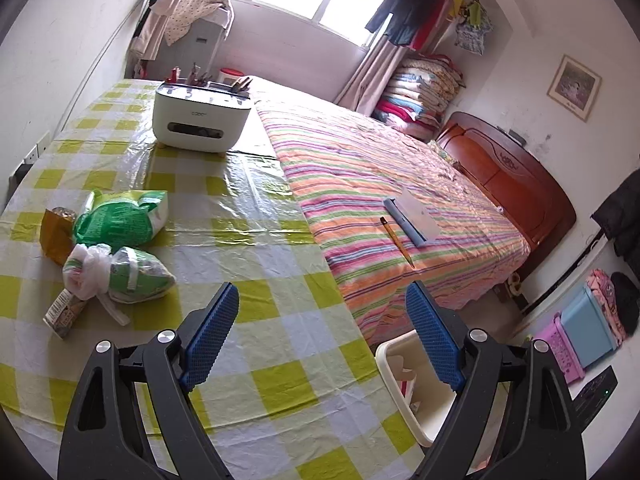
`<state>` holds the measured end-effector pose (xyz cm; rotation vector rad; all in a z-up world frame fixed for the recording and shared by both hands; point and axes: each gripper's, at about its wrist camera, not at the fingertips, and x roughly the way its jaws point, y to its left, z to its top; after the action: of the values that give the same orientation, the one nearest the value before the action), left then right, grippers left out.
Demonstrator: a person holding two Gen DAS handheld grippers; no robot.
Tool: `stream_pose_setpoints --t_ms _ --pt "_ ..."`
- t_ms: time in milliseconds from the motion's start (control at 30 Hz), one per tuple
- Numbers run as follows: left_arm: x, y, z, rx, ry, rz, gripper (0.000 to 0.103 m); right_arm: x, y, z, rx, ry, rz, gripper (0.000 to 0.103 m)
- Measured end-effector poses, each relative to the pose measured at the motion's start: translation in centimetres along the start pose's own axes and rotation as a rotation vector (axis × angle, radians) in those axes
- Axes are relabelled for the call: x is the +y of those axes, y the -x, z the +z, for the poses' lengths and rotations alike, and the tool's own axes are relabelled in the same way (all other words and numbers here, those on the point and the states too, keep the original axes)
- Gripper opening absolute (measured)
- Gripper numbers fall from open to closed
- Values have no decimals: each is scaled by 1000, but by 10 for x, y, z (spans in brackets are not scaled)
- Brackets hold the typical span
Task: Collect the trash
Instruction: 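Move both grippers back over the table, left toward the yellow paper packet, then close the left gripper on the yellow paper packet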
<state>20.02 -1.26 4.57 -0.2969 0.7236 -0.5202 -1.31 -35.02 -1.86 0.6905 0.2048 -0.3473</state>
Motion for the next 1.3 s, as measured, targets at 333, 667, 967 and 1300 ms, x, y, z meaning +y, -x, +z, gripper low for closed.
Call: stream_pose_setpoints --t_ms 333,667,967,1300 --pt "154 42 18 -67 246 103 83 34 -11 -27 107 74 80 77" --pt "248 22 27 -22 235 336 55 45 -33 -42 187 98 118 77" --pt "259 -15 38 60 109 356 57 39 -55 -54 313 27 163 77" --pt "253 -53 41 132 16 405 55 37 -68 -64 389 8 186 77"
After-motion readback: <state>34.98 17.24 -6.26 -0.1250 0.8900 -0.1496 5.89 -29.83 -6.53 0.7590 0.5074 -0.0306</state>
